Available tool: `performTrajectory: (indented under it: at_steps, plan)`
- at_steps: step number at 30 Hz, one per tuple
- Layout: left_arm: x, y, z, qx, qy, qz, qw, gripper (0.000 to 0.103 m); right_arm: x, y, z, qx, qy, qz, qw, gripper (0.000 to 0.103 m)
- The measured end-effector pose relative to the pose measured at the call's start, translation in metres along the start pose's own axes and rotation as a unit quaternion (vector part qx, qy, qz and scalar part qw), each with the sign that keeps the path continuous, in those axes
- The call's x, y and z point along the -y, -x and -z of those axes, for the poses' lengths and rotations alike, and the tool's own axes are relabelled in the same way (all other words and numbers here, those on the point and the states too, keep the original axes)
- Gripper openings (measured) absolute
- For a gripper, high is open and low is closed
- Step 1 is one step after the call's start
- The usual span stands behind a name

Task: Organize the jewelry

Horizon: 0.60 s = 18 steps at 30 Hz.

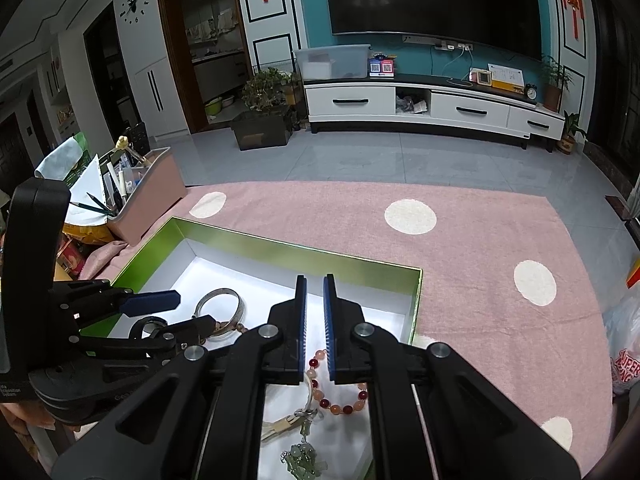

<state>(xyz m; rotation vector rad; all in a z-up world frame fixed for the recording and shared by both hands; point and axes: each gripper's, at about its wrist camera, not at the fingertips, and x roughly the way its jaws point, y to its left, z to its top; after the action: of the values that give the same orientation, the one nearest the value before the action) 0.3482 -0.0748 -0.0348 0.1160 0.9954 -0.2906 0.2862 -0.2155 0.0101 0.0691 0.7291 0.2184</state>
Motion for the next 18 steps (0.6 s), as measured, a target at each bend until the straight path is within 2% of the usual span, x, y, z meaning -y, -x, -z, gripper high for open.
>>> performTrajectory:
  at_steps: [5,7,10,13,18]
  plan:
    - [-0.001,0.007,0.000,0.004,0.003,-0.007,1.0000,0.060,0.001,0.005,0.000,-0.003,0.001,0.004,1.000,0.008]
    - [-0.003,0.009,-0.001,0.007,0.004,-0.012,0.9999,0.065,0.001,0.007,0.001,-0.004,0.001,0.005,1.000,0.011]
    - [-0.004,0.014,-0.003,0.011,0.007,-0.020,0.9997,0.075,0.001,0.011,0.000,-0.004,-0.002,0.008,1.000,0.034]
    - [-0.006,0.022,-0.003,0.016,0.011,-0.027,0.9995,0.078,0.001,0.018,0.000,-0.003,-0.001,0.014,1.000,0.044]
    - [-0.013,0.037,-0.003,0.024,0.017,-0.045,0.9986,0.086,-0.001,0.031,0.000,-0.004,0.001,0.025,1.000,0.067]
